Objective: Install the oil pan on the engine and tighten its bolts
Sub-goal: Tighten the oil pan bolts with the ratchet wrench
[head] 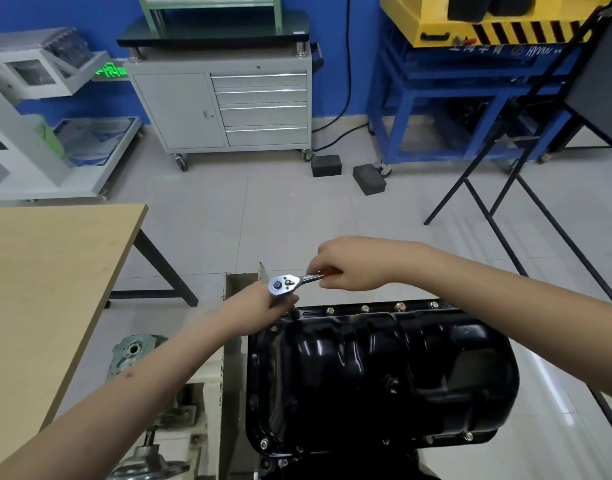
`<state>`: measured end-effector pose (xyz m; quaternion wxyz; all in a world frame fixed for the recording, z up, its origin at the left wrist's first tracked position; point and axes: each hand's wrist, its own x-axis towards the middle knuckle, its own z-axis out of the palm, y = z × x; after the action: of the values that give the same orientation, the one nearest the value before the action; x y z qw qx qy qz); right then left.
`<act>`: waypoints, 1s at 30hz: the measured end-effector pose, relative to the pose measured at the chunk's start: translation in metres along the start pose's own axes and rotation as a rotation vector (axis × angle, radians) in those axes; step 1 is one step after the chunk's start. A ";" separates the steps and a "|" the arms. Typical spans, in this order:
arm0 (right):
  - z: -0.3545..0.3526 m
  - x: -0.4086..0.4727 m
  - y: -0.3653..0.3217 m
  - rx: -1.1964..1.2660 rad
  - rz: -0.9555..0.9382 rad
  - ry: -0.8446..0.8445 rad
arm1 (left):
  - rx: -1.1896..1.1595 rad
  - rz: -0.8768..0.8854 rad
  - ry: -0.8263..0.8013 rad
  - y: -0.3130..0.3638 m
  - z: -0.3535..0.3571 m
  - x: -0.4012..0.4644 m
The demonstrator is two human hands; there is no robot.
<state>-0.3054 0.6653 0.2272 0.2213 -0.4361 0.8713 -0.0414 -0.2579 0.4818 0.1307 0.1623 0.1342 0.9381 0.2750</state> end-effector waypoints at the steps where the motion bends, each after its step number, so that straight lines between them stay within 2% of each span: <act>1: 0.004 0.003 -0.004 -0.051 -0.001 0.044 | 0.001 0.001 0.015 0.001 0.000 0.001; 4: 0.018 0.012 -0.018 -0.098 0.034 0.169 | -0.027 0.021 0.035 0.002 0.001 0.004; 8: 0.036 0.020 -0.025 -0.015 0.071 0.330 | -0.063 0.007 0.107 0.000 0.001 0.005; 10: 0.042 0.022 -0.028 0.011 0.075 0.397 | -0.054 -0.031 0.090 -0.001 0.003 0.006; 13: 0.046 0.024 -0.025 -0.141 -0.007 0.459 | -0.026 -0.046 0.024 -0.002 0.005 0.007; 18: 0.025 0.026 -0.011 -0.287 -0.353 0.324 | -0.013 0.026 0.000 0.000 0.007 -0.002; 20: 0.016 0.028 -0.010 -0.339 -0.385 0.289 | -0.028 0.053 0.041 0.005 0.006 -0.002; 26: 0.029 0.023 -0.015 -0.445 -0.157 0.341 | 0.041 -0.034 -0.010 0.007 0.005 0.007; 30: 0.043 0.019 -0.021 -0.339 -0.039 0.360 | 0.053 -0.041 -0.042 0.009 0.004 0.008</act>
<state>-0.2820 0.6425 0.1874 -0.0145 -0.4695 0.8825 0.0242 -0.2625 0.4938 0.1307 0.1840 0.1250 0.9440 0.2436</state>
